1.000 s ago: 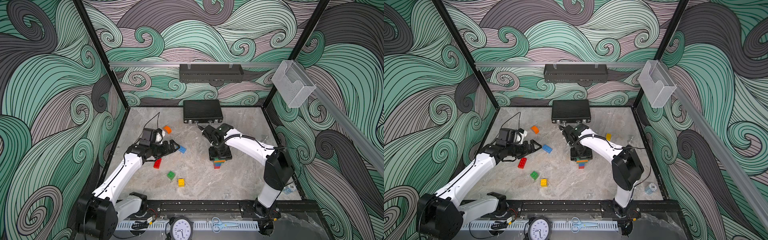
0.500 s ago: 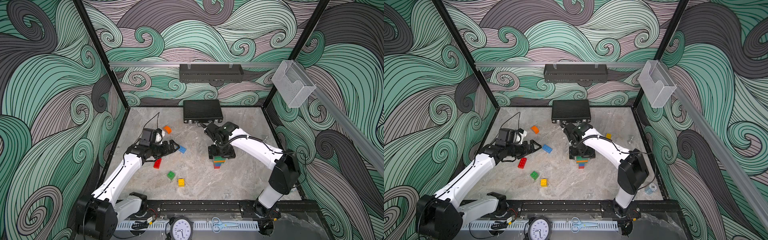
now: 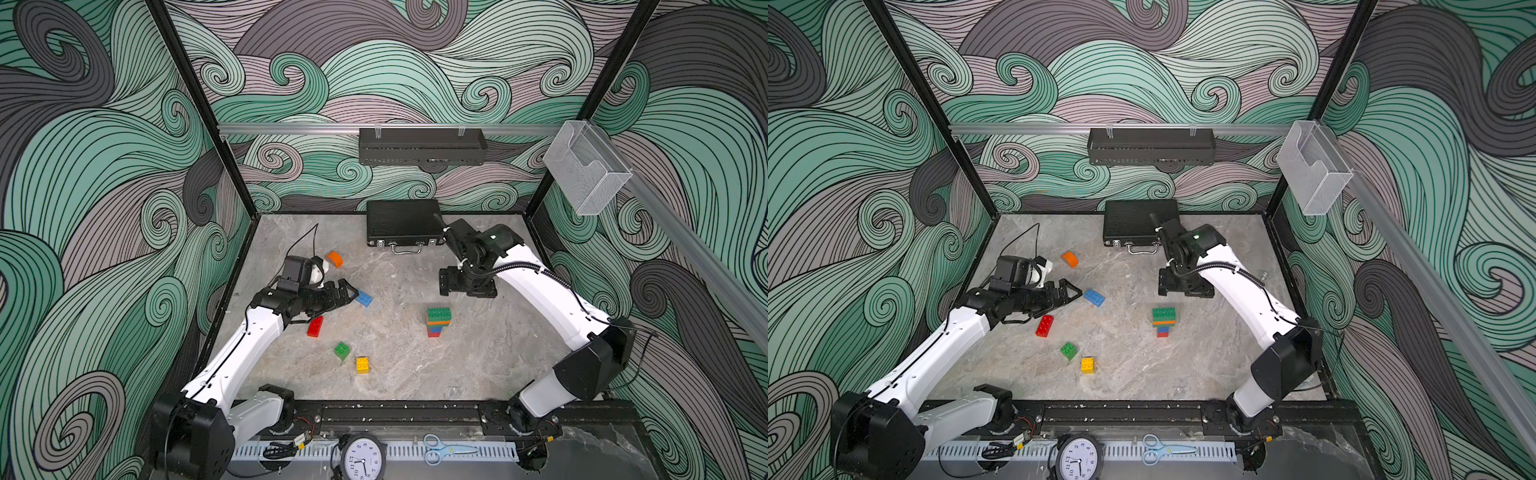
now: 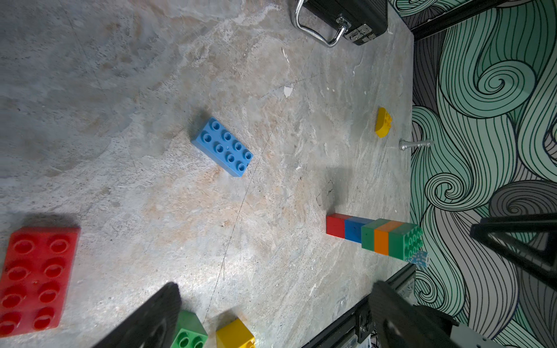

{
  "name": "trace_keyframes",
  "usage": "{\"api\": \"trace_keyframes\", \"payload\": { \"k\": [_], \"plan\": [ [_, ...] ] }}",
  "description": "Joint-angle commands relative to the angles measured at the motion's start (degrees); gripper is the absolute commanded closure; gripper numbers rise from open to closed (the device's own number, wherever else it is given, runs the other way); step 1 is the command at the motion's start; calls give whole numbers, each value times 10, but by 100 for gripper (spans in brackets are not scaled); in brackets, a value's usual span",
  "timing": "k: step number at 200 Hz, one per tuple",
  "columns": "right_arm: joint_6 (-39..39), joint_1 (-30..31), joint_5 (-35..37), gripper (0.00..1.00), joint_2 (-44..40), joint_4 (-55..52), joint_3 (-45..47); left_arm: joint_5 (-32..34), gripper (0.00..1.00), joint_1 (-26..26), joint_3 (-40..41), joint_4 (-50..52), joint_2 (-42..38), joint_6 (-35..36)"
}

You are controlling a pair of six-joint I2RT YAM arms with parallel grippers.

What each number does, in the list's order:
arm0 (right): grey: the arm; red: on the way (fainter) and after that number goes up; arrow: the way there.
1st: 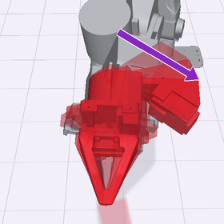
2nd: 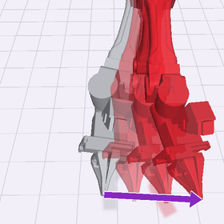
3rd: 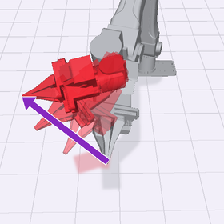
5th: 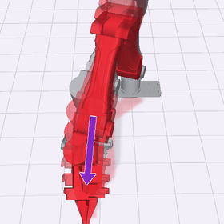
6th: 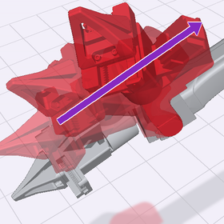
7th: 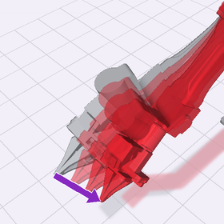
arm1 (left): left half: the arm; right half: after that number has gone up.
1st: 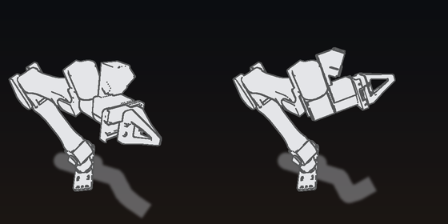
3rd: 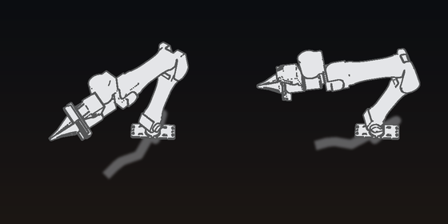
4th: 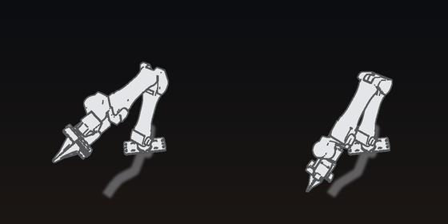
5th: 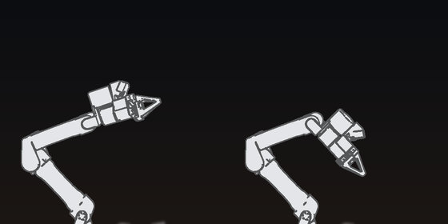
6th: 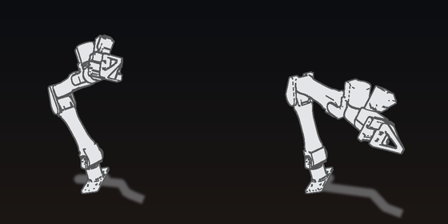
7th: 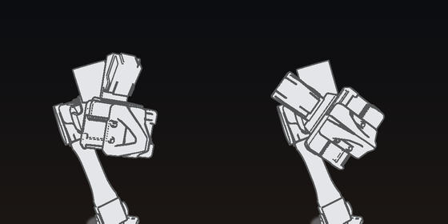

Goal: Assemble an ice cream with lego
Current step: Pick up the lego brick from the center of the board.

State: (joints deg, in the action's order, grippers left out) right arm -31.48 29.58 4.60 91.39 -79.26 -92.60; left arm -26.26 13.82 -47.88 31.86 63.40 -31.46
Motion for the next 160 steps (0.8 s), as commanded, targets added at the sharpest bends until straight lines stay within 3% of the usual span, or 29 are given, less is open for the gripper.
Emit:
{"api": "trace_keyframes", "payload": {
  "k": [1, 70, 160],
  "plan": [
    [65, -51, 16, 8, 25, 21, 1, 8, 2, -4, -30, 15, -1, 7],
    [140, -182, -21, 16, 150, 191, 25, 11, 2, -4, -58, 11, 30, 0],
    [160, -248, -4, 33, 276, 267, -35, 17, 2, -3, -76, 8, 52, -3]
  ]
}}
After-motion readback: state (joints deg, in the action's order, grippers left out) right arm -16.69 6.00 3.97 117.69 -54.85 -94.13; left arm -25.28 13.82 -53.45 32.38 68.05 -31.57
